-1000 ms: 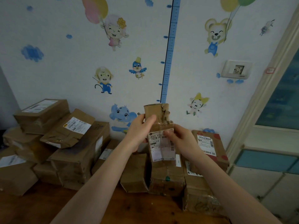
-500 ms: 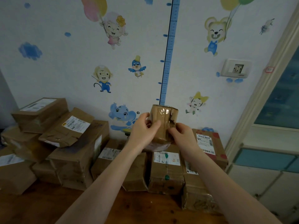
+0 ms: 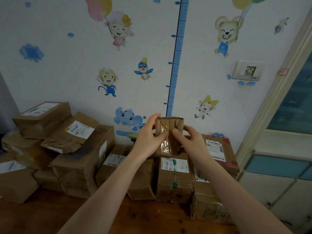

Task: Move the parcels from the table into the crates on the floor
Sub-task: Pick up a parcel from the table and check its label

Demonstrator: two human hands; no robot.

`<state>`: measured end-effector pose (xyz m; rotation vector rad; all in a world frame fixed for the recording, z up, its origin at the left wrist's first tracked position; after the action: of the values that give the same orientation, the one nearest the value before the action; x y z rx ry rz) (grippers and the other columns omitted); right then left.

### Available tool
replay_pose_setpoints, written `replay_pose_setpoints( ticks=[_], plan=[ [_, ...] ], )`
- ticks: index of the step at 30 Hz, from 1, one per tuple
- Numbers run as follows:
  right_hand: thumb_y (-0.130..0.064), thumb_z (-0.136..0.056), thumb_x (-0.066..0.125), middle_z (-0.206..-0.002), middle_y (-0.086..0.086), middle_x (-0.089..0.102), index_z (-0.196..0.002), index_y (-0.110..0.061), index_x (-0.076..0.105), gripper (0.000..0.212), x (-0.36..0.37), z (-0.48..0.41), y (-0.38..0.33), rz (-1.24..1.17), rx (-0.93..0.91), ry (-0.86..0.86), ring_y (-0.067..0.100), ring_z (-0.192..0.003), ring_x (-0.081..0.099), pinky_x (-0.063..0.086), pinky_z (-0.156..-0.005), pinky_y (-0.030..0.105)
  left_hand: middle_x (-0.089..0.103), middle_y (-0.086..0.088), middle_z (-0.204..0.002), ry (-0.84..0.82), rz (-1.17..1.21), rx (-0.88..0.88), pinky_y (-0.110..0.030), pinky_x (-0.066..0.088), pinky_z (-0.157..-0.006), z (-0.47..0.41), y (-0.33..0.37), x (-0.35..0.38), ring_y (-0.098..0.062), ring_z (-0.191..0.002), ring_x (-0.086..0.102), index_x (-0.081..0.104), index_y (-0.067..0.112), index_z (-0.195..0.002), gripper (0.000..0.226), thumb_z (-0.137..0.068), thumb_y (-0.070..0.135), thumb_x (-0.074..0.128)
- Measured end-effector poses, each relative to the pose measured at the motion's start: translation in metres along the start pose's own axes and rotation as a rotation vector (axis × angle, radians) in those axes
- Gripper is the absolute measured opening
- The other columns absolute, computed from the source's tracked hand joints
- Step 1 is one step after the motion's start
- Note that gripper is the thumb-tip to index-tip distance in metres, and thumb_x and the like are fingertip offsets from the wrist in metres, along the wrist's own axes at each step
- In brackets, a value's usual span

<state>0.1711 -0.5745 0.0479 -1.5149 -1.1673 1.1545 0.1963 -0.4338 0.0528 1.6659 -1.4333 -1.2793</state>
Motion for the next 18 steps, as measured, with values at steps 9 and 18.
replay_pose_setpoints(
  ticks=[9,18],
  plan=[
    [-0.034,-0.086,0.063,-0.102,0.0,0.066,-0.126,-0.028,0.048,0.043,-0.004,-0.0045,0.0032,-0.06,0.064,-0.054,0.011,-0.093,0.064,0.055,-0.078,0.028,0.056,0.015,-0.098,0.112,-0.041,0.108,-0.015,0.048,-0.085,0.0046,-0.0037,-0.0021,-0.009,-0.101,0.056,0.05,0.024,-0.1,0.039,-0.077,0.004,0.074],
    [-0.012,-0.092,0.056,-0.089,0.008,0.067,-0.101,-0.008,0.063,0.012,-0.0014,-0.0103,0.0055,-0.079,0.108,0.037,0.019,-0.08,0.064,0.051,-0.062,0.027,0.054,0.009,-0.102,0.076,0.022,0.005,-0.019,0.052,-0.079,0.0076,-0.0083,0.0063,0.0,-0.094,0.053,0.05,0.014,-0.104,0.026,-0.087,0.027,0.066]
  ],
)
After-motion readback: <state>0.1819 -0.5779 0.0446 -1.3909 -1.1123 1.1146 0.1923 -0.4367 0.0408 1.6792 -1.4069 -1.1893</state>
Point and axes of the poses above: each hand's wrist, its own z-axis away from the middle knuckle, its own x-axis out of the palm, y = z × x, the point moved 3 cm from there along -z, towards the middle knuckle
